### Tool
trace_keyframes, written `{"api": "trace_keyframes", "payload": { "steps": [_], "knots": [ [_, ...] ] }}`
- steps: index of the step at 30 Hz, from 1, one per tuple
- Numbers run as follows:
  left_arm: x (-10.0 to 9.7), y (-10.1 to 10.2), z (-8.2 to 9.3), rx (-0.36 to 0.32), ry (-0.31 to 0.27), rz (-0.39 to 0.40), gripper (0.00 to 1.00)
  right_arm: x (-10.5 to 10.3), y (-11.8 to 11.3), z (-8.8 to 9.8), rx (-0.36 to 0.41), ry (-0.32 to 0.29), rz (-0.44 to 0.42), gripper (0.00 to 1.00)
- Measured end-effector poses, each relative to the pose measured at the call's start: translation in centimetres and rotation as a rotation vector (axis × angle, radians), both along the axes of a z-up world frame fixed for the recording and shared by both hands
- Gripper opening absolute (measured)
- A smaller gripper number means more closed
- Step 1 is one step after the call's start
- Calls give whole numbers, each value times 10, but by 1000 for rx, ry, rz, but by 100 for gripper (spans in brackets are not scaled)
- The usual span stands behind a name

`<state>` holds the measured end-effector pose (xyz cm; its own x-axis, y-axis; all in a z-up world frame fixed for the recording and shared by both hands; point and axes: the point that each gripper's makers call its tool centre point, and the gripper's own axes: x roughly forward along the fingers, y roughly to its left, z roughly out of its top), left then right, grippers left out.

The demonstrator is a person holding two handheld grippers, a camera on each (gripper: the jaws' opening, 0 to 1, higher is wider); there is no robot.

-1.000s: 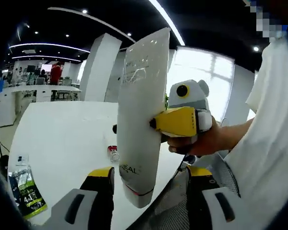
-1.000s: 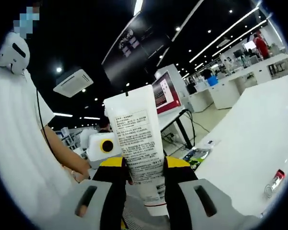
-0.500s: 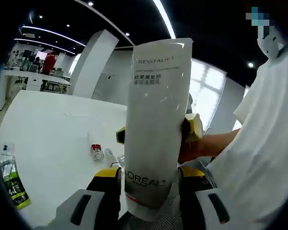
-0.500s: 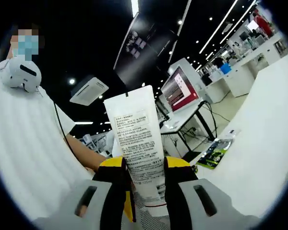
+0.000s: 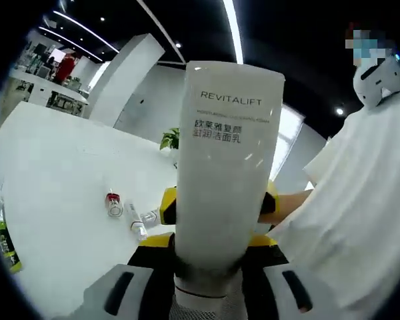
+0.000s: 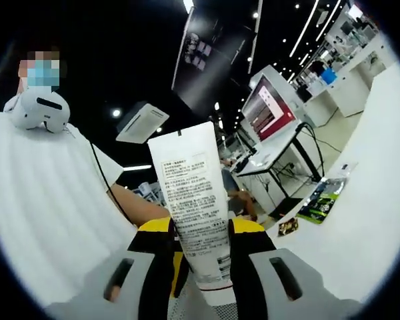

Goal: Arrange the skincare products in the storage area until every visible bottle or jar stands upright without overlapping.

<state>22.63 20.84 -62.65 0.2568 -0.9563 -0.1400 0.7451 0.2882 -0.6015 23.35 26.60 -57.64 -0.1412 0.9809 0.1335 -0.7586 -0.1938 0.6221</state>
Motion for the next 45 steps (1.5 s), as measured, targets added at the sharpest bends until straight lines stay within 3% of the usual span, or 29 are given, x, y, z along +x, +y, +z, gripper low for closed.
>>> {"api": "trace_keyframes", "payload": {
  "steps": [6, 11, 13, 15, 19, 24, 28, 31, 36, 38, 45],
  "knots": [
    [7, 5, -7, 47, -8, 51, 35, 7, 6, -6, -17, 2, -56, 30],
    [21, 16, -19, 139, -8, 158, 35, 14, 16, -20, -136, -173, -139, 32],
    [22, 16, -19, 145, -5, 169, 35, 14, 21, -19, -150, -163, -149, 34],
    [27, 20, -20, 175, -52, 200, 35, 19, 22, -19, -176, -168, -191, 33],
    [30, 24, -31, 251, -62, 228, 35, 26, 26, -29, -289, -126, -246, 32],
    [38, 32, -35, 308, -91, 287, 35, 33, 24, -18, -290, -112, -304, 34],
    [46, 41, -42, 357, -85, 343, 34, 58, 13, 3, -262, -75, -430, 26],
    [49, 44, -47, 396, -93, 365, 34, 68, 10, 14, -249, -59, -468, 24],
    [50, 46, -54, 481, -165, 367, 34, 72, 13, -1, -338, -60, -489, 24],
    [50, 46, -53, 484, -179, 370, 34, 68, 15, -12, -383, -53, -476, 21],
    [53, 51, -57, 535, -210, 387, 35, 70, 11, -19, -422, -25, -512, 16]
  ]
}}
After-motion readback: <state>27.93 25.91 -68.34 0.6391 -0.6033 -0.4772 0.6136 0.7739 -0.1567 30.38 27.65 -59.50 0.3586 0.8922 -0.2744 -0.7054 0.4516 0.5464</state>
